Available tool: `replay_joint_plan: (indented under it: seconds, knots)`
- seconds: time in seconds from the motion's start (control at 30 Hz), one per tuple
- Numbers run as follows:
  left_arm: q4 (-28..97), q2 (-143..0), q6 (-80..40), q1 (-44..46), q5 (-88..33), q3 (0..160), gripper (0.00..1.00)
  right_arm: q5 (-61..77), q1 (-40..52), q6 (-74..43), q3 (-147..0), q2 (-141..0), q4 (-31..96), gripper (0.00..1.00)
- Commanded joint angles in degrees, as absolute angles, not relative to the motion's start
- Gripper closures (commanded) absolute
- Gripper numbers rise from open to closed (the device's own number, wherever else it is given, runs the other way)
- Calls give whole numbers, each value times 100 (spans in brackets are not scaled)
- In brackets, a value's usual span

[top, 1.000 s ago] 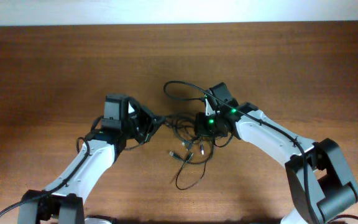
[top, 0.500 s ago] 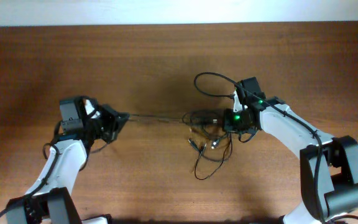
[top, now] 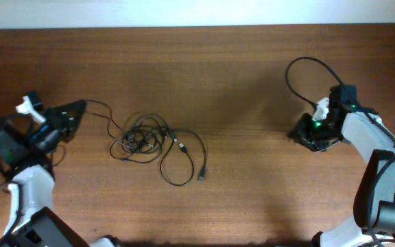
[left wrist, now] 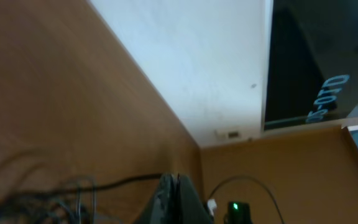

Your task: Untangle cables

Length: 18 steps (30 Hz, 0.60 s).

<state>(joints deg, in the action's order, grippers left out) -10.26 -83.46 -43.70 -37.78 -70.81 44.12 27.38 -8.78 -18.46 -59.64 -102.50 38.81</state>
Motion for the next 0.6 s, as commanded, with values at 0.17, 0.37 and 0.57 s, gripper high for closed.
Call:
replay_joint_plan:
  seconds: [0.17, 0.37, 0.57]
  knots:
    - [1785, -8272, -3699, -366, -2724, 4434, 21, 3983, 1072, -1245, -5924, -10248, 4040, 62]
    - [3715, -8272, -5262, 784, 1396, 4434, 1, 2836, 1302, -1723, -5924, -10250, 3874, 47]
    - [3597, -8132, -2515, 735, 961, 5157, 1, 2578, 1313, -1719, -5913, -10250, 3844, 15]
